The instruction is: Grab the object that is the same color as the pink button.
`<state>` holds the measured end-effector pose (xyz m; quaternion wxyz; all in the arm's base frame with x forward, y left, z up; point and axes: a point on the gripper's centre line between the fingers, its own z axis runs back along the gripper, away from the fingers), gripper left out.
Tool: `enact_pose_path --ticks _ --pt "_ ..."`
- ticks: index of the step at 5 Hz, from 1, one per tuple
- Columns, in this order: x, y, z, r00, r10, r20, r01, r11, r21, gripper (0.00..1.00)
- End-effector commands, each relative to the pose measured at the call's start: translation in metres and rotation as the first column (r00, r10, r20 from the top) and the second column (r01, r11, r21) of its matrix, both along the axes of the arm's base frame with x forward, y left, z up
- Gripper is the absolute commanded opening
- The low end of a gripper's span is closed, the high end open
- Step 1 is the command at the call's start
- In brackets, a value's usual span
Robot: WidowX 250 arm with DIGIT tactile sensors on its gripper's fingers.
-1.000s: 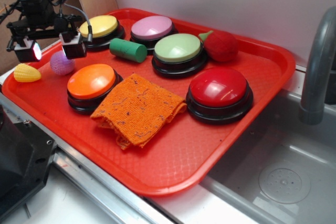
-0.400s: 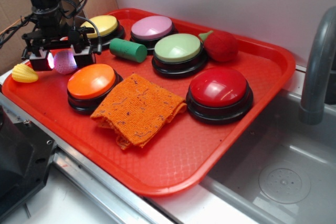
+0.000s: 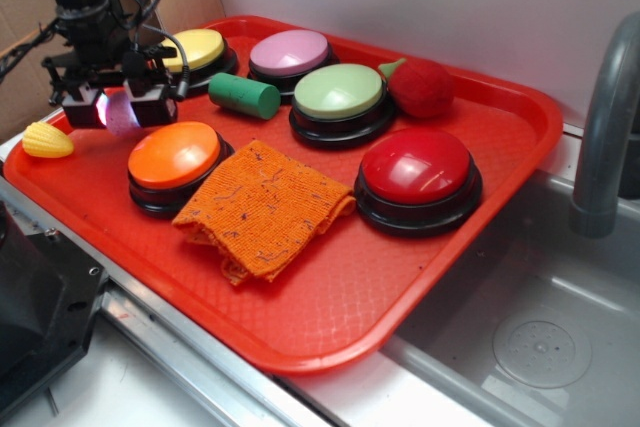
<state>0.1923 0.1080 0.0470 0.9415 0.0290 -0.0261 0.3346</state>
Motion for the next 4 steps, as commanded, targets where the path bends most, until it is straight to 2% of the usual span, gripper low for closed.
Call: enact_pose_path --ticks 1,3,4 --pt "0.029 -0.037 0.079 0.967 -0.233 0.106 0.234 0.972 -0.002 0.0" --pt "0.04 -0.081 0.131 0.917 -0.357 0.176 0.369 0.929 -0.04 0.0" --pt "0.042 -0.087 0.129 0.918 -0.347 0.191 0.36 0.932 -0.037 0.0"
